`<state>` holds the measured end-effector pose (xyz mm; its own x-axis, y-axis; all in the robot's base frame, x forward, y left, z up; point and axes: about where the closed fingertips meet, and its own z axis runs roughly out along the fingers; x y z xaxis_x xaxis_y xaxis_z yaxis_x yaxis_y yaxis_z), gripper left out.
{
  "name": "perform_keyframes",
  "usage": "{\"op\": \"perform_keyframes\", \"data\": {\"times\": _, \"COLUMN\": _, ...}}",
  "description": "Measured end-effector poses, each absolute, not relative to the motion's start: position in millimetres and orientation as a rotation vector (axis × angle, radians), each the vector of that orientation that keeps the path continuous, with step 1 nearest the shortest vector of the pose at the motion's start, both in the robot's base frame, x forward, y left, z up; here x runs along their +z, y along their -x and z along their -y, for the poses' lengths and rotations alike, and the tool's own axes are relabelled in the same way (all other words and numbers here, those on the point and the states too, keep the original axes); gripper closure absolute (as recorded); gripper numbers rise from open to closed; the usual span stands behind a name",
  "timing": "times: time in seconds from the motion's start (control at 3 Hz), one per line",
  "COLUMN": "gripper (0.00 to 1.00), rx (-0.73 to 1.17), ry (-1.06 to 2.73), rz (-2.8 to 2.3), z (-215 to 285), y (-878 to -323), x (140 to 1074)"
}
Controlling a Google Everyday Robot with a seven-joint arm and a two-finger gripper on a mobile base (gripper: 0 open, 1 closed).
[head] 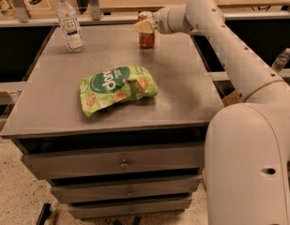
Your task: Pick coke can
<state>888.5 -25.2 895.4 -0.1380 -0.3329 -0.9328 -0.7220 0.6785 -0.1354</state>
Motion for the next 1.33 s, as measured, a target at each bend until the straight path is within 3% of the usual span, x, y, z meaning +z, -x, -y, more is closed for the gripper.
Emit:
{"op": "perform_keyframes", "data": {"times": 0.33, "gripper": 0.88, "rx": 0.427, "ry": 0.861, "rz": -1.731, "z": 25, "y": -888, "x": 896}}
{"op": "perform_keyframes", "data": {"times": 0.67, "gripper": 1.00, "rx": 0.479, "ry": 0.913, "rz": -1.708, "z": 22, "y": -882, "x": 895}}
{"op": "perform_keyframes", "data": {"times": 1.33, "gripper": 1.00, "rx": 0.671, "ry": 1.056, "rz": -1.580, "z": 19, "y": -857, "x": 894}}
